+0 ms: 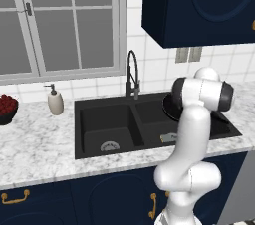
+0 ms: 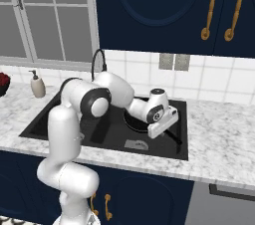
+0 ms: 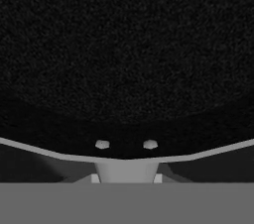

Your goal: Pick the pan and sponge and place them into the sink. Then turn on the water.

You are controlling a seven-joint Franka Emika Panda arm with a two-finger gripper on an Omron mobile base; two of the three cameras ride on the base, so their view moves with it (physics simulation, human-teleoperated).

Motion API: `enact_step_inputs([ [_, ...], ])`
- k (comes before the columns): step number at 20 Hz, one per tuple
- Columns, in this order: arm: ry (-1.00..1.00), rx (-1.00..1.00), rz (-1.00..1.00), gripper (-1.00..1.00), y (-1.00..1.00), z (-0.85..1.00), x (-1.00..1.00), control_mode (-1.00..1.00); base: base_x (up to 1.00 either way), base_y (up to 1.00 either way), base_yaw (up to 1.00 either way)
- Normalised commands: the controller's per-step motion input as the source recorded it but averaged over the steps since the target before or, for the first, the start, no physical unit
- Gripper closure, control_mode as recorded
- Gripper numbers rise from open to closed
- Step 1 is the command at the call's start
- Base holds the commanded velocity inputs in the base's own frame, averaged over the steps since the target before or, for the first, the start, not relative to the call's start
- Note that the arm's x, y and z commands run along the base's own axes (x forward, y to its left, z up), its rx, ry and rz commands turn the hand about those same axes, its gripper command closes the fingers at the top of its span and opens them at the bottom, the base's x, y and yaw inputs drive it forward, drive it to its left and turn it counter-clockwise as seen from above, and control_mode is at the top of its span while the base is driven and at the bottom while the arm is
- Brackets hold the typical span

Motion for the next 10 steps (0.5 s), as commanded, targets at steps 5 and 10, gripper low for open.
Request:
enact_step_inputs([
  [5, 0.1, 0.03, 0.07, 1.0, 0.0, -0.33, 0.58, -1.0, 0.0, 0.0, 0.0],
  [10, 0.14, 0.0, 0.03, 1.0, 0.05, -0.4, 0.44, -1.0, 0.0, 0.0, 0.0],
])
